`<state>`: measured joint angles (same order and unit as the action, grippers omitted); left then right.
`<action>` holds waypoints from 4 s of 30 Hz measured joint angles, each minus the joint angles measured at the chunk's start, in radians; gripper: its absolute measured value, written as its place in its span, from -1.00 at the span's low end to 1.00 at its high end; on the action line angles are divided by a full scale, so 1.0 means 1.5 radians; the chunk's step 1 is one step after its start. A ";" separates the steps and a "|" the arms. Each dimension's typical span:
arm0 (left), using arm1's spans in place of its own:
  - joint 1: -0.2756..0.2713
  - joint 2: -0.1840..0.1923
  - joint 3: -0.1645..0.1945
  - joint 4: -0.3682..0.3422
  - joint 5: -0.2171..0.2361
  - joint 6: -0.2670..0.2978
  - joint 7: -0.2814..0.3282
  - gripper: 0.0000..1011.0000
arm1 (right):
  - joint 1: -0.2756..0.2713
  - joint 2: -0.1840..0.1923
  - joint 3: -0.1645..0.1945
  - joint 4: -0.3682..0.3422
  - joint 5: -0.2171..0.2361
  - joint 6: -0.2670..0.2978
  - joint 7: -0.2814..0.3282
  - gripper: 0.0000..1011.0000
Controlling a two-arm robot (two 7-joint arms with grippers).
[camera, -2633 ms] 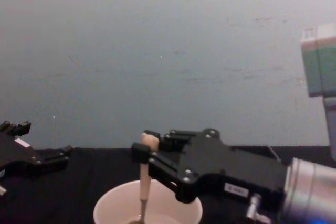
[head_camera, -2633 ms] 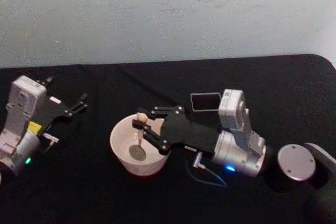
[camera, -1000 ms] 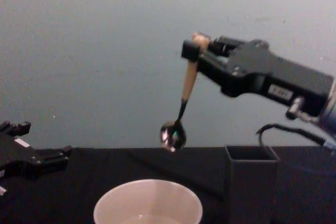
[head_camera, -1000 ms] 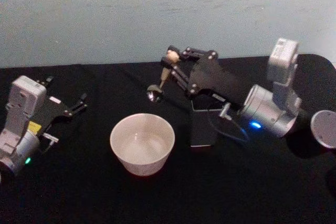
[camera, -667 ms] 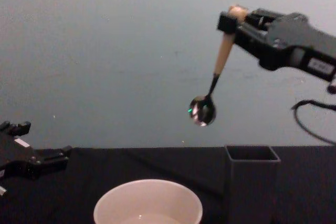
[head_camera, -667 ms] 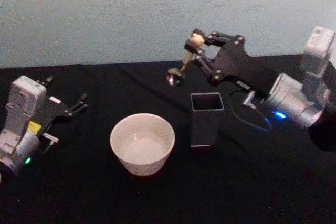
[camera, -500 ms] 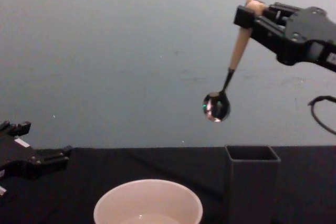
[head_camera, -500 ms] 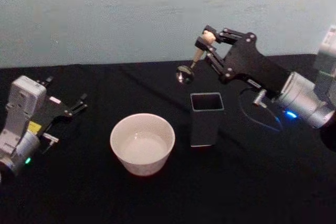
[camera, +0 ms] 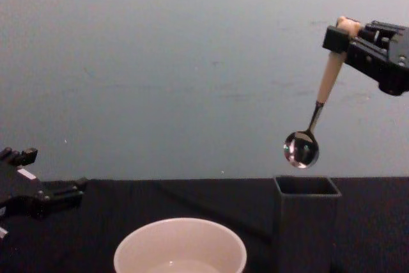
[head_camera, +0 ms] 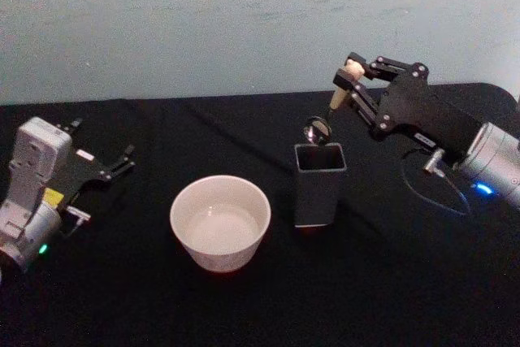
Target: Pick up the stirring spoon with one hand, stir inside the cup, then place it back in its original position.
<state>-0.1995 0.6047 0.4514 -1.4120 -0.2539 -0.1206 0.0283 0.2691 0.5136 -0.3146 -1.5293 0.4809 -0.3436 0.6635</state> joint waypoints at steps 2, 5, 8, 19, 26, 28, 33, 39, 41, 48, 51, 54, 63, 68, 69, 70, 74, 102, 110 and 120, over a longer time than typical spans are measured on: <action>0.000 0.000 0.000 0.000 0.000 0.000 0.000 0.98 | -0.004 0.005 0.003 -0.004 0.002 0.005 0.000 -0.58; 0.000 0.000 0.000 0.000 0.000 0.000 0.000 0.98 | -0.008 0.009 0.004 -0.006 0.002 0.009 0.000 -0.58; 0.000 0.000 0.000 0.000 0.000 0.000 0.000 0.98 | -0.011 0.013 0.005 -0.007 0.002 0.014 0.001 -0.57; 0.000 0.000 0.000 0.000 0.000 0.000 0.000 0.98 | -0.011 0.019 -0.002 -0.006 0.008 0.027 0.010 -0.58; 0.000 0.000 0.000 0.000 0.000 0.000 0.000 0.98 | -0.001 0.018 -0.013 0.011 0.019 0.045 0.021 -0.58; 0.000 0.000 0.000 0.000 0.000 0.000 0.000 0.98 | 0.003 0.017 -0.016 0.017 0.023 0.051 0.023 -0.58; 0.000 0.000 0.000 0.000 0.000 0.000 0.000 0.98 | 0.011 0.015 -0.025 0.033 0.030 0.069 0.026 -0.58; 0.000 0.000 0.000 0.000 0.000 0.000 0.000 0.98 | 0.028 0.010 -0.043 0.065 0.031 0.091 0.028 -0.58; 0.000 0.000 0.000 0.000 0.000 0.000 0.000 0.98 | 0.034 0.006 -0.049 0.079 0.028 0.096 0.025 -0.58; 0.000 0.000 0.000 0.000 0.000 0.000 0.000 0.98 | 0.045 -0.006 -0.063 0.112 0.018 0.107 0.018 -0.58; 0.000 0.000 0.000 0.000 0.000 0.000 0.000 0.98 | 0.047 -0.011 -0.068 0.122 0.017 0.111 0.015 -0.58; 0.000 0.000 0.000 0.000 0.000 0.000 0.000 0.98 | 0.048 -0.015 -0.070 0.130 0.017 0.118 0.013 -0.58; 0.000 0.000 0.000 0.000 0.000 0.000 0.000 0.98 | 0.048 -0.021 -0.078 0.144 0.018 0.131 0.009 -0.58; 0.000 0.000 0.000 0.000 0.000 0.000 0.000 0.98 | 0.047 -0.022 -0.080 0.147 0.017 0.134 0.006 -0.58; 0.000 0.000 0.000 0.000 0.000 0.000 0.000 0.98 | 0.047 -0.022 -0.081 0.147 0.017 0.135 0.005 -0.58; 0.000 0.000 0.000 0.000 0.000 0.000 0.000 0.98 | 0.047 -0.022 -0.082 0.148 0.015 0.136 0.004 -0.58; 0.000 0.000 0.000 0.000 0.000 0.000 0.000 0.98 | 0.047 -0.022 -0.084 0.148 0.010 0.139 0.000 -0.58; 0.000 0.000 0.000 0.000 0.000 0.000 0.000 0.98 | 0.046 -0.022 -0.083 0.148 0.010 0.139 0.002 0.35; 0.000 0.000 0.000 0.000 0.000 0.000 0.000 0.98 | 0.046 -0.022 -0.082 0.148 0.011 0.138 0.002 0.81; 0.000 0.000 0.000 0.000 0.000 0.000 0.000 0.98 | 0.043 -0.023 -0.070 0.133 0.016 0.121 -0.002 0.98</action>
<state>-0.1995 0.6047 0.4514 -1.4120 -0.2539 -0.1205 0.0283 0.3336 0.4794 -0.4203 -1.3300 0.5045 -0.1625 0.6605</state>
